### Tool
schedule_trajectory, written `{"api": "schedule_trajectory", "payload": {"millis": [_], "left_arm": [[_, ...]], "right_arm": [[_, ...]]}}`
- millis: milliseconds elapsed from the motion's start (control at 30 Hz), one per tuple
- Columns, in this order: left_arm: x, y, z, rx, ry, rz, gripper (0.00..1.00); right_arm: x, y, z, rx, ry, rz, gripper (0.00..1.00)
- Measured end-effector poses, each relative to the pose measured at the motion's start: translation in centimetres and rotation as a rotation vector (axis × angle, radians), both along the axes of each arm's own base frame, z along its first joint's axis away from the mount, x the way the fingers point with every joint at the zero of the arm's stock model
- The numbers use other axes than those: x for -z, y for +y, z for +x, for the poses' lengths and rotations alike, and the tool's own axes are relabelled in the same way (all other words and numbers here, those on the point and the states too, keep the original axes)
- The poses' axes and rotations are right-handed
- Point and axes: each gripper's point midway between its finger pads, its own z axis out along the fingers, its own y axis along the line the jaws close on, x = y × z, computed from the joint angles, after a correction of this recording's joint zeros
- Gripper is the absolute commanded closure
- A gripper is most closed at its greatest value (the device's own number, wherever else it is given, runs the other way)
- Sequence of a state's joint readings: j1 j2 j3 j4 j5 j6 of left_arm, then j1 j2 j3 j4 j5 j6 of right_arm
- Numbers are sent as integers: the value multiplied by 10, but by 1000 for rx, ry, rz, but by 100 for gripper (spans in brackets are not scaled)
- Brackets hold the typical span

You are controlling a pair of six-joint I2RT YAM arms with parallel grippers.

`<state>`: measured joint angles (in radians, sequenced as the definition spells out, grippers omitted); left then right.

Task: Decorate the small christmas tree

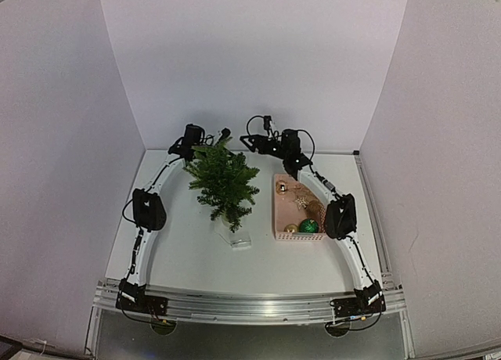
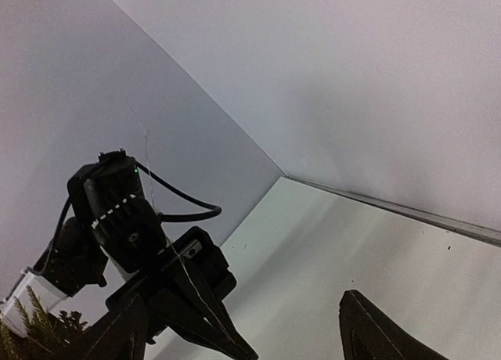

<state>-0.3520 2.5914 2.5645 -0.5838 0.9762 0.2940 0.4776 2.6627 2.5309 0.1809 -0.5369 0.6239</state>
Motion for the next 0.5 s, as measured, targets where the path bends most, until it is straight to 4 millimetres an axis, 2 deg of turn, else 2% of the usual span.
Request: {"api": "schedule_trajectory", "payload": {"millis": [133,267,500], "left_arm": [[-1,-3,1,-2,-35,11,100],[-4,-5,2,0,-80,20,100],[-18,-7,6,28,-297,75,100]], "right_arm": [[11,6,-4,-17,-40,-40,21],[13,8,-5,-22,-104,-74,20],[18,10,-12,-48,-224,-162,20]]}}
